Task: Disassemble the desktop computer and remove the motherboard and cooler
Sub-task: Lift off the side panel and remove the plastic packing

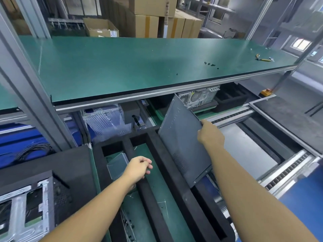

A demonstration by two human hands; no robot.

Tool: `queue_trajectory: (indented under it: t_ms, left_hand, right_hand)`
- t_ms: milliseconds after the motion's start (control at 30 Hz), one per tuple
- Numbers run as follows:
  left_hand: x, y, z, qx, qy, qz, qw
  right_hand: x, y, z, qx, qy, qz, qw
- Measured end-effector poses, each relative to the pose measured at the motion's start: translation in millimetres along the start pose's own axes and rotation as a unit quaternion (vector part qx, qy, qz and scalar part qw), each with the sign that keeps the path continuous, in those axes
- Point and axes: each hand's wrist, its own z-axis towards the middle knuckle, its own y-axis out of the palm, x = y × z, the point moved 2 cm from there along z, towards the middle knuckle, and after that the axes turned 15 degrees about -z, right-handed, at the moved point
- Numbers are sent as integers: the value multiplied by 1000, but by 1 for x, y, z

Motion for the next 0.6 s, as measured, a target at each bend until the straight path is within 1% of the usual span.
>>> queue_trajectory:
  t_ms: [100,133,167,200,267,333,400,500,600]
  left_hand:
    - [-4,-6,0,6,-12,5,1000]
    - [-4,-8,-1,7,-15,5,1000]
    - [-4,-10,-2,9,-18,5,1000]
    - [-4,-12,-2,11,-20,6,1000]
    - [-2,-17,-4,16,-18,10,1000]
    - [0,-23,-5,22,-12,5,1000]
    - [2,-30,-9,26,-8,-6,1000]
    - [3,-41,-19,30,9,-13,999]
    - [4,-54,-32,35,31,-22,999]
  right_hand:
    - [11,1,14,-55,2,-5,998]
    - [12,2,15,-61,4,-20,998]
    - [11,4,15,-51,6,-43,998]
    - [9,5,12,-18,7,-73,997]
    - [0,6,3,79,10,-112,991]
    - [-15,1,-9,145,12,-81,986]
    - [-34,-1,-22,161,-17,-43,986]
    - [-65,0,-45,136,-94,-13,986]
    - [-90,3,-70,61,-142,75,985]
